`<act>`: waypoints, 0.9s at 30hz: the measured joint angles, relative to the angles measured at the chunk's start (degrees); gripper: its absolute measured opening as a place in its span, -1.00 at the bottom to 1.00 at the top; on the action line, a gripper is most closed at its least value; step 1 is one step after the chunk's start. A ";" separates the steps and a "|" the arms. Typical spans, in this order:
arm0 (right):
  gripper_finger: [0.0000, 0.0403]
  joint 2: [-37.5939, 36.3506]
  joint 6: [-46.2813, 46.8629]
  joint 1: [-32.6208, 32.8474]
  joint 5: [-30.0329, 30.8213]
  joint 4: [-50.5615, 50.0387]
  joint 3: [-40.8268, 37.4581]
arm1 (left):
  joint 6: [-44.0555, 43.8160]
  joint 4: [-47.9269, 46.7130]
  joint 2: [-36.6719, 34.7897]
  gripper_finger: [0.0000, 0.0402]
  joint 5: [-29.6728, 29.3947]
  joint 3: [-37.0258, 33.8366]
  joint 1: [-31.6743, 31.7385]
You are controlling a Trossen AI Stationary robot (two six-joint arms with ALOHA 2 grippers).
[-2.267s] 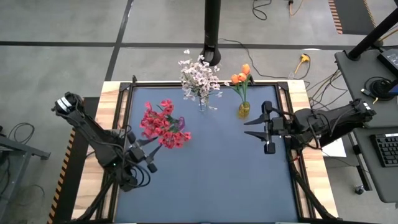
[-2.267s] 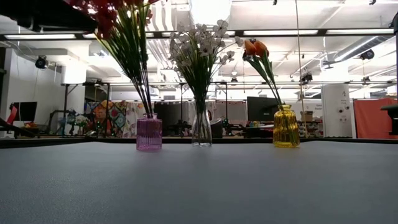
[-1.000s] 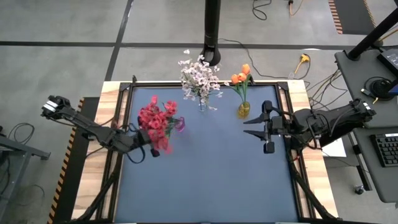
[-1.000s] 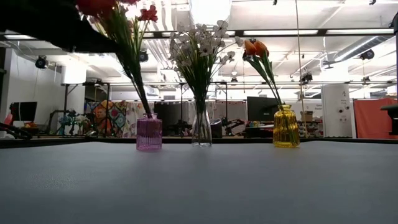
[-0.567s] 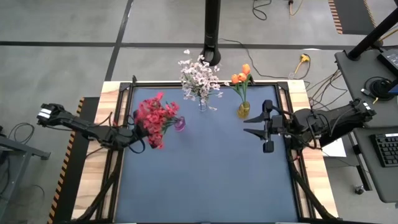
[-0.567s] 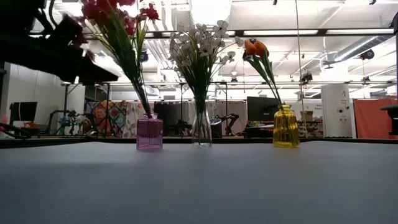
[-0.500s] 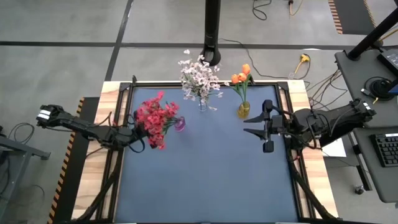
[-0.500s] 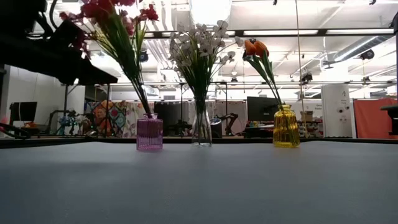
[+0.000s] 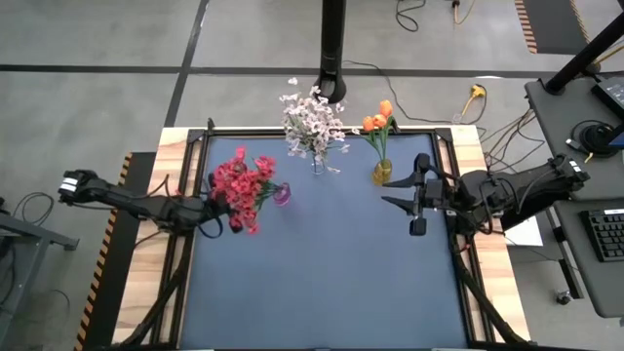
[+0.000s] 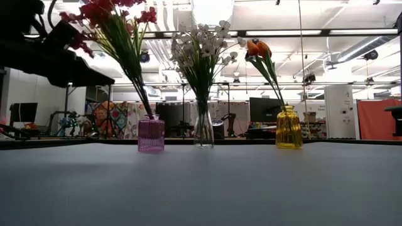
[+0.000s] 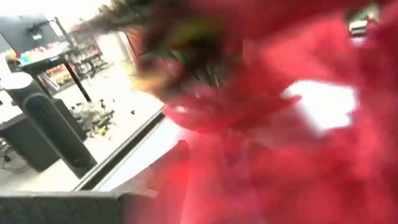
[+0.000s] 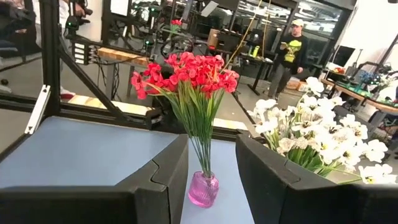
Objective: Sort flowers into vase by color
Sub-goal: Return to Home Position
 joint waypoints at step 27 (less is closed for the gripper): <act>-0.37 -5.90 0.48 -0.37 -0.07 7.37 -12.99 | 3.92 -8.16 -22.96 -0.26 1.42 -3.31 0.04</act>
